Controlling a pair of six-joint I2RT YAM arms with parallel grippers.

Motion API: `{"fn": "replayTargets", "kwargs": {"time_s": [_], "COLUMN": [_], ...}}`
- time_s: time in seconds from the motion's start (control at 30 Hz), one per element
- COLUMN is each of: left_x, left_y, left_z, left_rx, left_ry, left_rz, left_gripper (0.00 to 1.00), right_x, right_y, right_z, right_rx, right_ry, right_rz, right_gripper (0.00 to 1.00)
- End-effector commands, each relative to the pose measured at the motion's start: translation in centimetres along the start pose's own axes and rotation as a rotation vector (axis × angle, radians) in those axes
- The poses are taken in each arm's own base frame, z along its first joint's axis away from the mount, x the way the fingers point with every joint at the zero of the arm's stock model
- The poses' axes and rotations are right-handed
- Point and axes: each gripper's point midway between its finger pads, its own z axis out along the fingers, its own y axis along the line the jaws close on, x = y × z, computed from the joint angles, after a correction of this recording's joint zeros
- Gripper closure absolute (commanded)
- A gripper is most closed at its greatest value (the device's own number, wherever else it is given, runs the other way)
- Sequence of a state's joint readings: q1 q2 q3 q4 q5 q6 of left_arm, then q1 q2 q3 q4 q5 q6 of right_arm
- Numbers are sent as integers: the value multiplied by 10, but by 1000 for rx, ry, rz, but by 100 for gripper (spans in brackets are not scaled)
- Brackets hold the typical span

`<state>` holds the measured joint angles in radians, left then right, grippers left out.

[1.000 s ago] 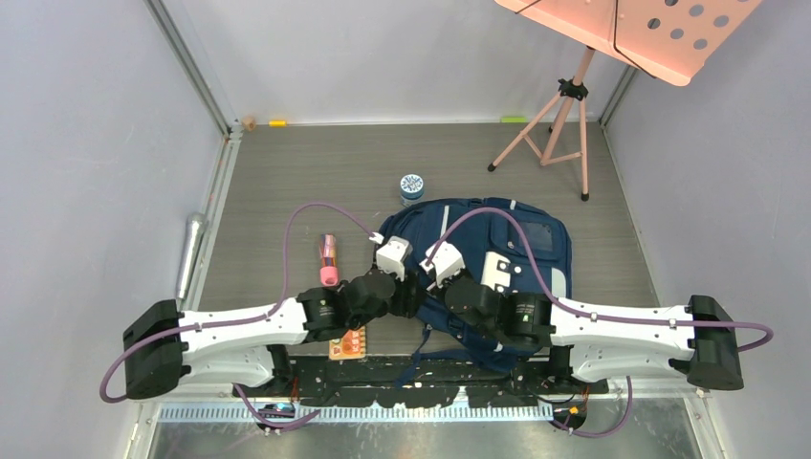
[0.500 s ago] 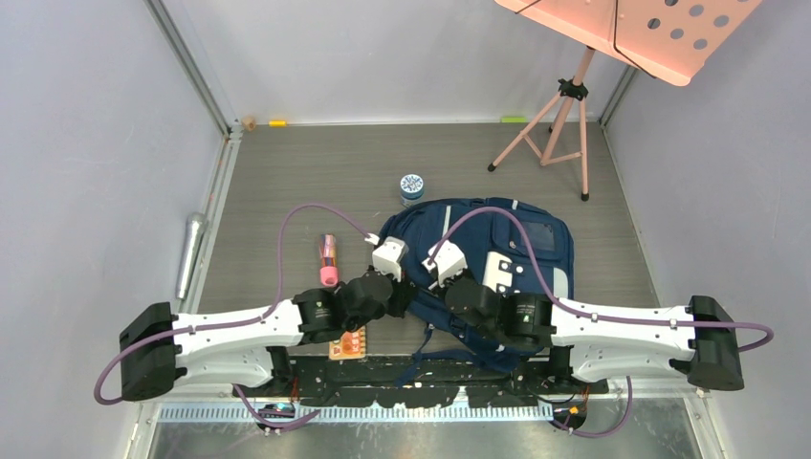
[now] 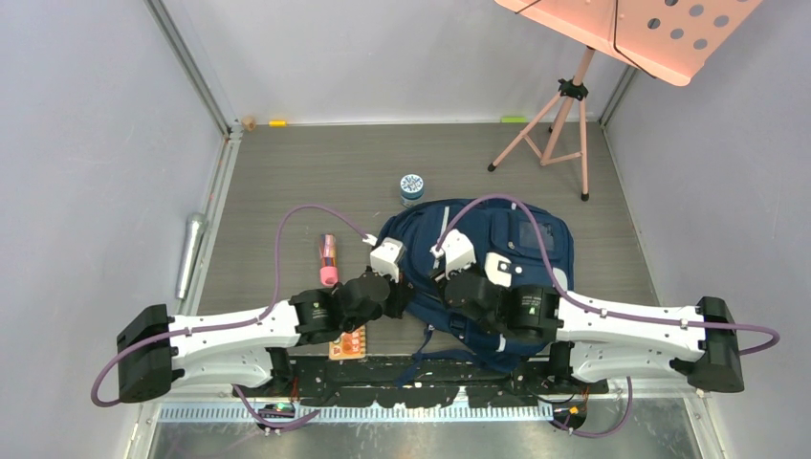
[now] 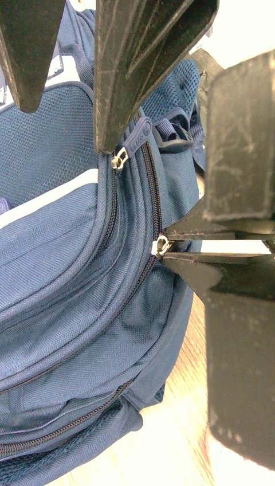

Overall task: Pack the student bag
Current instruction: Unzip the student bag at the center of the board.

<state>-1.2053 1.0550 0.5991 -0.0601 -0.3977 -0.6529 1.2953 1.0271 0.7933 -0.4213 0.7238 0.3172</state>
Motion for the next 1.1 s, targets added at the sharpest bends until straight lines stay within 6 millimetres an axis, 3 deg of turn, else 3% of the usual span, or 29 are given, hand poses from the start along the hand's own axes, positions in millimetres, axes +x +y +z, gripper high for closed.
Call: {"fn": "replayTargets", "kwargs": {"time_s": [0.0,0.17,0.57,0.83,1.07], "left_x": [-10,-12,-14,-16,-18], "left_y": [-5,-2,-3,-6,-7], "left_z": [-4,-6,-9,-8,-8], "left_rx": [18,12,7,17,17], "left_ry": [-37,-45,-34,-36,-42], "left_rz": [-6,-9,0,-3,-6], "left_gripper": [100,100,100,100,100], "right_x": [-3,-2,-18,-9,-3], "right_y": [-1,-3,30,31,15], "right_z": [-7,-6,-3,6,17], "right_rx": [-42,-55,-161,-136,-14], "right_ry": [-20,-29,-52,-29,-17], "right_rz": [-7,-115,-177,-229,-269], "right_gripper": [41,37,24,23,22]}}
